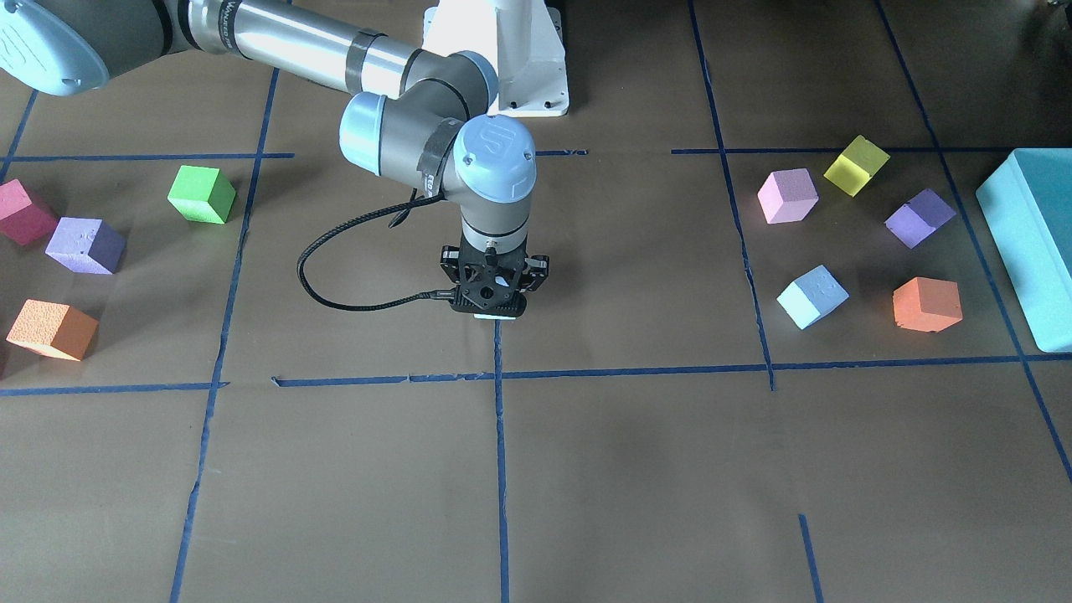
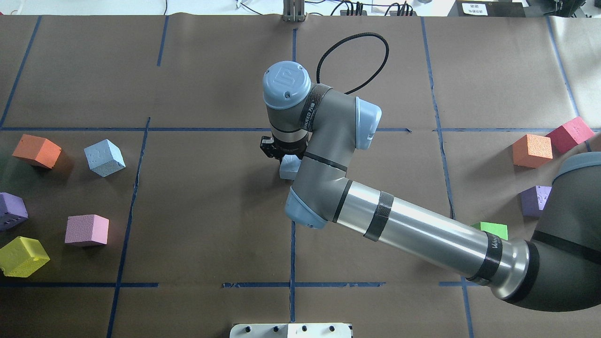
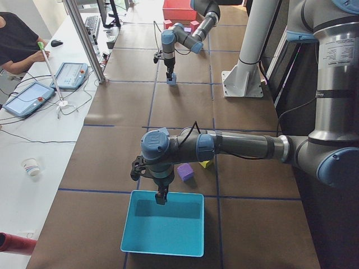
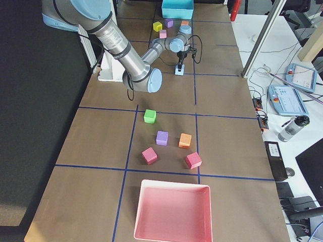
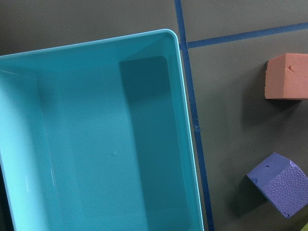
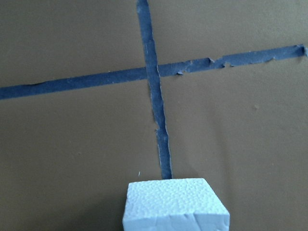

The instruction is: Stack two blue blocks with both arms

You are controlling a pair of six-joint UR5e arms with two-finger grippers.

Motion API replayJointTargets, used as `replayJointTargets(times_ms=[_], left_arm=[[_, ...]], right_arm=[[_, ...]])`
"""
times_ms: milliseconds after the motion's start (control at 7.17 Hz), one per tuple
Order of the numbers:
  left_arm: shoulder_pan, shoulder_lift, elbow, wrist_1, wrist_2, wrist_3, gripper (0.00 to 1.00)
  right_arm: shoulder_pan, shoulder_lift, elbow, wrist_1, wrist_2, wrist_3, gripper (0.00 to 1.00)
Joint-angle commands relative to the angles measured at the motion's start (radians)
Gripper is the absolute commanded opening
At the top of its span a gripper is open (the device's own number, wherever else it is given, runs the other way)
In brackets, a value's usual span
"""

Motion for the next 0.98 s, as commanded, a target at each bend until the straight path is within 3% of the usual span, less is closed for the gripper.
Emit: replayJointTargets(times_ms=[0,279,558,837], left_arm=[[0.000,0.001,-0.001,0.000,0.000,0.000,1.00],[0.000,0.001,-0.002,0.000,0.000,-0.001,1.00],[0.000,0.001,-0.001,0.000,0.000,-0.001,1.00],[0.000,0.001,-0.008,0.000,-0.002,-0.001,1.00]], right_arm=[[-0.005,-0.001,-0.005,0.002,0.000,0.003,0.98],[-0.005,0.017,-0.004,0.002,0.000,0.006,0.99],[0.016,0.031,0.066,-0.047,0.004,0.014,1.00],[0.046,0.031,0.227,-0.255,0.006,0.002,1.00]])
